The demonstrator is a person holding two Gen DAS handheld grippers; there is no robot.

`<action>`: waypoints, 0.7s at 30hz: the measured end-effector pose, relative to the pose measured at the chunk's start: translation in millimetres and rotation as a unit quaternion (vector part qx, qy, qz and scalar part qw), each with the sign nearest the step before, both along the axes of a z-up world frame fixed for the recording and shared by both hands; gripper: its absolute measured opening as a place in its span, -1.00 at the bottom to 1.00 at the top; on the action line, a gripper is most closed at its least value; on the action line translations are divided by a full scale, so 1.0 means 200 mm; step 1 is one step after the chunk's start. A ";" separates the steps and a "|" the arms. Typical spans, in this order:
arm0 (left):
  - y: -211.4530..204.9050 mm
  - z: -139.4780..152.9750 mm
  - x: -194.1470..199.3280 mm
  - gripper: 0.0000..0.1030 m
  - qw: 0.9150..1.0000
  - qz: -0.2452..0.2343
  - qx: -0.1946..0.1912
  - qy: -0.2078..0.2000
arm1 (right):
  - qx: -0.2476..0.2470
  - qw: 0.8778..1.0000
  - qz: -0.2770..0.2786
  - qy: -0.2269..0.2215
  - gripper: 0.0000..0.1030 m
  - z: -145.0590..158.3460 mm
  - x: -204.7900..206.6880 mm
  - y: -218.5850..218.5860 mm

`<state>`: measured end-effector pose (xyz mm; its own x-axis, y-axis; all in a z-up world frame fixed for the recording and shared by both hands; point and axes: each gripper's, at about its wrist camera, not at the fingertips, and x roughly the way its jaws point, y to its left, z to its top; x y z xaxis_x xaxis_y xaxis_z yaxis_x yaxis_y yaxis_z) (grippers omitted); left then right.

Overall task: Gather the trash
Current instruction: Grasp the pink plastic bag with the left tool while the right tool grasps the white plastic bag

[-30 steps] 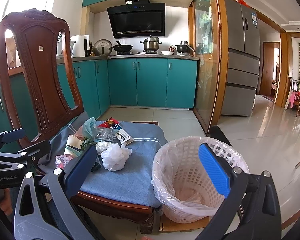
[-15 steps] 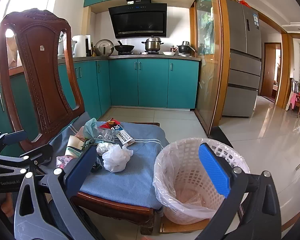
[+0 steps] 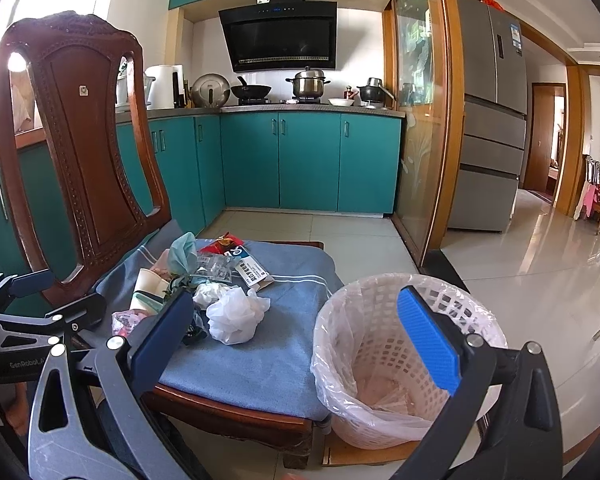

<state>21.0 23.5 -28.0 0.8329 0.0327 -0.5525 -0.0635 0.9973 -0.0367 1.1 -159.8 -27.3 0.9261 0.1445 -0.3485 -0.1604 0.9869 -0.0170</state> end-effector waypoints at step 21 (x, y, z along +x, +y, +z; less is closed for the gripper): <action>0.39 -0.47 0.17 0.94 0.987 0.049 -0.069 0.135 | 0.018 0.985 0.080 0.151 0.57 -0.33 0.47 0.22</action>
